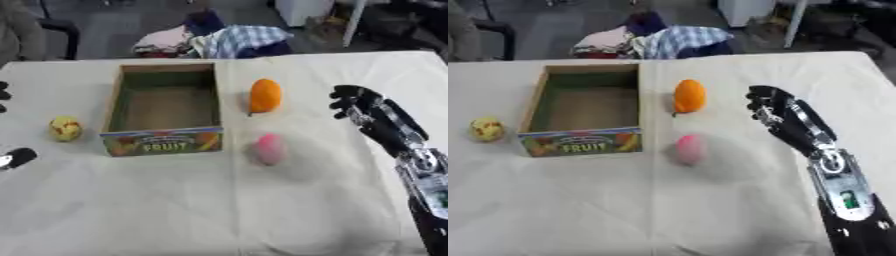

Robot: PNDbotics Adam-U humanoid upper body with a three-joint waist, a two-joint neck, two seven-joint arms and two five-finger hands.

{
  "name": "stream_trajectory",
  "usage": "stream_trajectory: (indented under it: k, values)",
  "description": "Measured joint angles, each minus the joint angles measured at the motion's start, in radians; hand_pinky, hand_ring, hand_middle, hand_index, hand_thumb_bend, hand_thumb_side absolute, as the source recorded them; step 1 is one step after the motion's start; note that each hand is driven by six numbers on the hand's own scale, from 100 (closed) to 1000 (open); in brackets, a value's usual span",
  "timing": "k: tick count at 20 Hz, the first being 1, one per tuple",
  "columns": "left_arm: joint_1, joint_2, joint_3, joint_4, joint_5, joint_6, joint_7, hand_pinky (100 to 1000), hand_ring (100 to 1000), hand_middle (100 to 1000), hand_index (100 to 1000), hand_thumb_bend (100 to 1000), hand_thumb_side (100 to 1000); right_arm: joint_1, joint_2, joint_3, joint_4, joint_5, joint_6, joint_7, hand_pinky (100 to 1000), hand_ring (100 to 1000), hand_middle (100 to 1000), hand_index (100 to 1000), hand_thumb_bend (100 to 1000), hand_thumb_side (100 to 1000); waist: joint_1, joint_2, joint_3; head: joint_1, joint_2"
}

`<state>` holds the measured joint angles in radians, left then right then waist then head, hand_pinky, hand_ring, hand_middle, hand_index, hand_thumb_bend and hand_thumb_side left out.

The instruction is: Pick up objects on the table and place them in the box.

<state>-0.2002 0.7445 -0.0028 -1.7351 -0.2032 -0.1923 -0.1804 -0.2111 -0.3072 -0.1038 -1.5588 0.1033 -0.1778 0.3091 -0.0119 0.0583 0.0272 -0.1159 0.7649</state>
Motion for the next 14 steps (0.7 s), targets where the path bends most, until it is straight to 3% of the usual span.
stream_trajectory:
  k: [14]
  values:
    - [-0.03, 0.061, -0.01, 0.05, -0.009, -0.016, 0.016, 859, 656, 683, 850, 714, 364, 0.0, 0.0, 0.0, 0.0, 0.0, -0.001, 0.001, 690, 761, 767, 871, 100, 662, 0.0, -0.001, -0.001, -0.001, 0.0]
